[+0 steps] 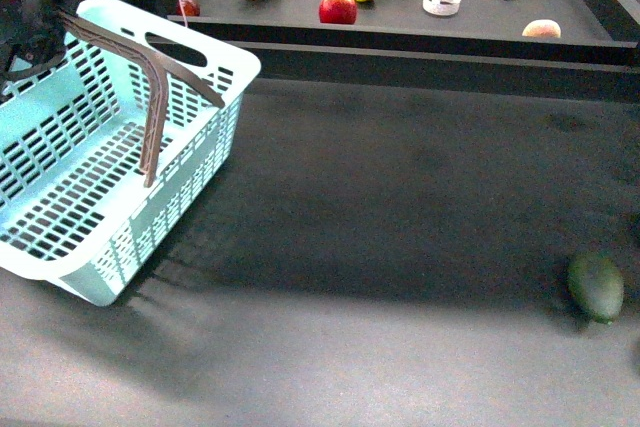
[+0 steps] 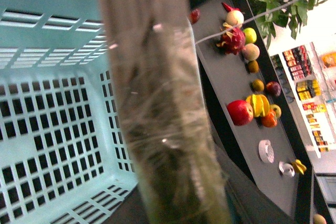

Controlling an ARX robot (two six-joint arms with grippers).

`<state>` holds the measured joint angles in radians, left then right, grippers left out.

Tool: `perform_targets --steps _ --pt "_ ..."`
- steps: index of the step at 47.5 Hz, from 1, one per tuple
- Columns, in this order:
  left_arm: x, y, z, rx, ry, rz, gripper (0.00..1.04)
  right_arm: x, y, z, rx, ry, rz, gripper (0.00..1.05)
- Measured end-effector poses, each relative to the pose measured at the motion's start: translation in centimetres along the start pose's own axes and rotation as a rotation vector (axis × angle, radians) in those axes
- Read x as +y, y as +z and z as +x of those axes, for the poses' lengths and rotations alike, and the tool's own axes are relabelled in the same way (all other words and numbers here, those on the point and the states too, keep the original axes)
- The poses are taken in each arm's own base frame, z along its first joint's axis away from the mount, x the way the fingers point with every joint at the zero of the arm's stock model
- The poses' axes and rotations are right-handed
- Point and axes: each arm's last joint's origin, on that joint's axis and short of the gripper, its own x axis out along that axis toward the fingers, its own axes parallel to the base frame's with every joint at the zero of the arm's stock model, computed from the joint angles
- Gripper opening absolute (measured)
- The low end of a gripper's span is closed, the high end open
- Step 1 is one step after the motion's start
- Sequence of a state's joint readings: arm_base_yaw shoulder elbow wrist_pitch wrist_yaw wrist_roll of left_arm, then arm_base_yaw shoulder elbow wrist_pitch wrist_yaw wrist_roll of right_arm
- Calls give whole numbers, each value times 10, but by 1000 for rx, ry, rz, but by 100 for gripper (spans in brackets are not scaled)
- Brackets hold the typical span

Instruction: Pick mango with right arm and hold basket with left

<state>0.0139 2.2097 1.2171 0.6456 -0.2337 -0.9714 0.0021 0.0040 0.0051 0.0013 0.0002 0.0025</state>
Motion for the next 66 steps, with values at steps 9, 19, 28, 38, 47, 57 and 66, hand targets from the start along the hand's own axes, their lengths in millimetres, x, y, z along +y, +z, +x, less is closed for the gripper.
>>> perform_targets --steps 9,19,28,38,47,57,66 --pt "-4 -4 -19 22 -16 55 10 0 0 0 0 0 0 97" --pt "-12 -7 -64 44 -124 141 10 0 0 0 0 1 0 97" --pt "-35 -19 -115 93 -365 271 9 0 0 0 0 0 0 97" --pt "-53 -52 -158 194 -615 429 9 0 0 0 0 1 0 97" --pt "-64 -76 -181 256 -806 529 9 0 0 0 0 0 0 97" --pt "-69 -99 -196 298 -941 638 9 0 0 0 0 1 0 97" --pt "-62 -111 -200 328 -986 695 9 0 0 0 0 0 0 97"
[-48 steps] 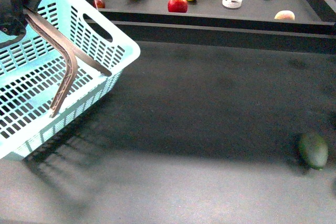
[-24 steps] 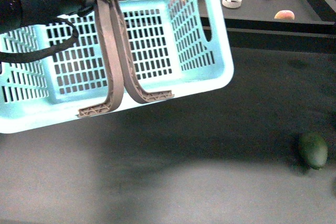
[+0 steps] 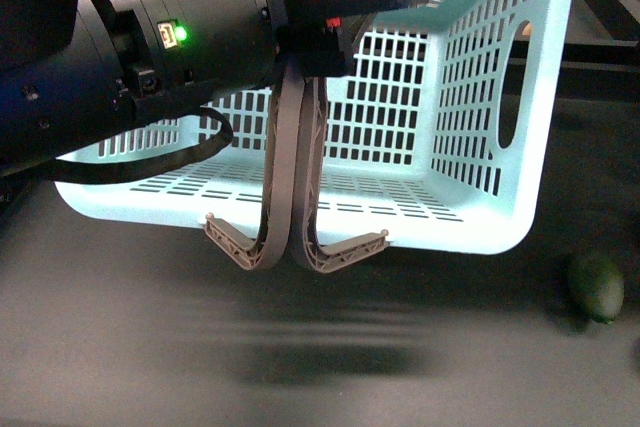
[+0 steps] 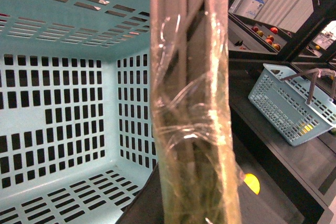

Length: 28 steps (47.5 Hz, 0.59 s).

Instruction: Pick mango with right arm and hold basket with left

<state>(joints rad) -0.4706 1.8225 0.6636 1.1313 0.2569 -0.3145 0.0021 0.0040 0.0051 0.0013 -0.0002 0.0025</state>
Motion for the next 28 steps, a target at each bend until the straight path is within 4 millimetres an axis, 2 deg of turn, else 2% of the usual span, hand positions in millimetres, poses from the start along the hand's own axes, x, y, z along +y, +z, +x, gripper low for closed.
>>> perform_targets --steps 28 --pt "2 -10 -10 17 -25 23 9 0 0 0 0 0 0 97"
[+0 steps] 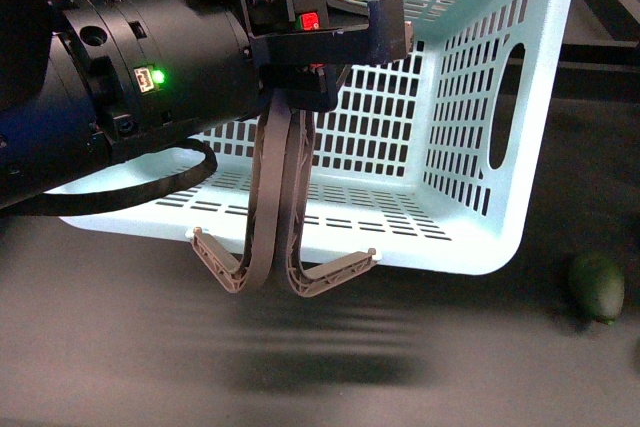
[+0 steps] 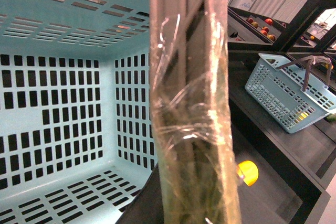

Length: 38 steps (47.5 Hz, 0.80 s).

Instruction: Pick mango with right arm and hold basket with left

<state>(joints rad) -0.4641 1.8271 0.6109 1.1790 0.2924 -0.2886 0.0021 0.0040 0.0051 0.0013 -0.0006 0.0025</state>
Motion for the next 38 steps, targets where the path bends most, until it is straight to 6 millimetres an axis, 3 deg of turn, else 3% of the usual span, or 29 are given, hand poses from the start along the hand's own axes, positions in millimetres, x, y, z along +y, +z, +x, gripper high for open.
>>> perform_targets --steps 38 --pt "1 -2 -4 -3 -3 1 9 0 0 0 0 0 0 97"
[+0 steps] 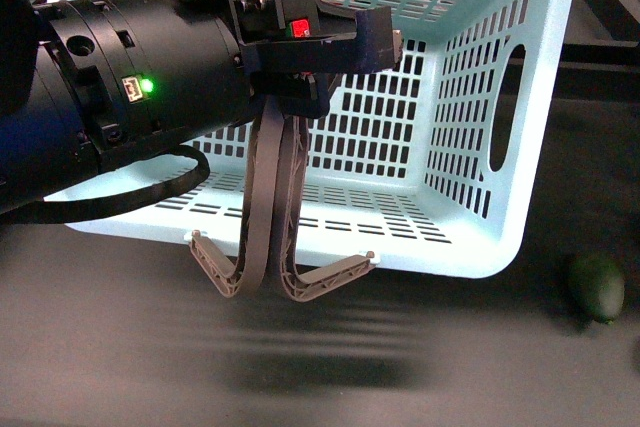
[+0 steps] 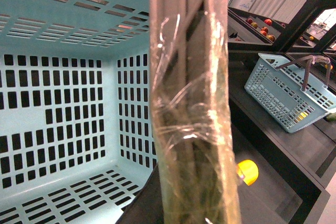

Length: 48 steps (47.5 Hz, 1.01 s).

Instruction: Pick mango with right arm and hold basket with left

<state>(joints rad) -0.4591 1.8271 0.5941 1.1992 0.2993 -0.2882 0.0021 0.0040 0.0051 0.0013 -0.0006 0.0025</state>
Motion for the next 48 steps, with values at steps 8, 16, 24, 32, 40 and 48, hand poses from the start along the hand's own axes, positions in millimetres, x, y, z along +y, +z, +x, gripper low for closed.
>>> perform_targets --steps 8,16,24,32,40,48 --pt "0 0 0 0 0 0 9 0 0 0 0 0 0 97" --pt "0 0 0 0 0 0 9 0 0 0 0 0 0 97" --pt "0 0 0 0 0 0 9 0 0 0 0 0 0 97" --pt "0 0 0 1 0 -1 9 -4 -5 10 138 -161 5 97" --pt "0 0 0 1 0 0 9 -18 -9 31 206 -179 9 97" --pt "0 0 0 1 0 3 9 -33 -18 55 275 -187 13 97"
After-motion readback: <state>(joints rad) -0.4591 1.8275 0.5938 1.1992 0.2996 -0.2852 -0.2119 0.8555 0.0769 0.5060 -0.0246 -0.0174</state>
